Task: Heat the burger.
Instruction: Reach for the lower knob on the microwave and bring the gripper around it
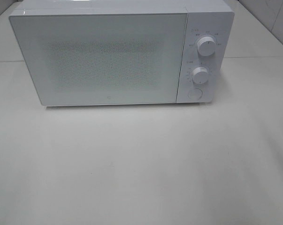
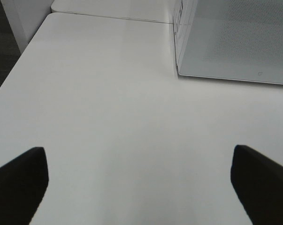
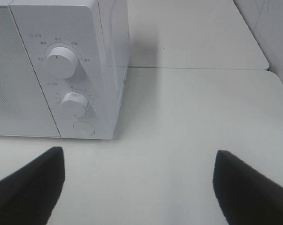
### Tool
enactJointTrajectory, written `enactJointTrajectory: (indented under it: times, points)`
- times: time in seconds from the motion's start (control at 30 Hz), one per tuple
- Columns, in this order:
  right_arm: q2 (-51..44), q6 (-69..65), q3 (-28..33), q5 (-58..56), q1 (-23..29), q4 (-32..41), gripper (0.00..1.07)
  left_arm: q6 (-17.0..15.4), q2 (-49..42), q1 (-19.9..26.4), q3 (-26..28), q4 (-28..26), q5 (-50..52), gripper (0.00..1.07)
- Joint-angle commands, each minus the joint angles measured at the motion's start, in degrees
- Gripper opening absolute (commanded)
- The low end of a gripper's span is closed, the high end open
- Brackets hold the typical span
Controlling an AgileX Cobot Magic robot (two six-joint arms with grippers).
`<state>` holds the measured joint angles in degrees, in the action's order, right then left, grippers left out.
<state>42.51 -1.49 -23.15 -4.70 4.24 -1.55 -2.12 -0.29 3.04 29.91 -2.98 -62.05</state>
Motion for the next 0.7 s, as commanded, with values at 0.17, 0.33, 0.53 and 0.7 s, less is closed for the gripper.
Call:
enactJointTrajectory:
  times: [0.17,0.33,0.53,0.7]
  points:
    - [7.4,0.9,0.0,10.8,-0.1,-0.5,0.76,0.1,-0.9,0.2,-0.2,-0.3,0.8,0.98]
    - [13.3,0.9,0.0,18.6,-0.1,-4.7,0.76,0.1,-0.9,0.2,-0.2,-0.3,0.8,0.98]
    - [20.3,2.2,0.0,27.8,-0.1,-4.7,0.76,0.1,-0.9,0.2,-0.2,-0.3,0.8,0.98]
    - [26.1,6.2,0.0,32.8,0.3,-1.7,0.76,0.1,-0.9,0.2,-0.2,-0.3,0.8,0.98]
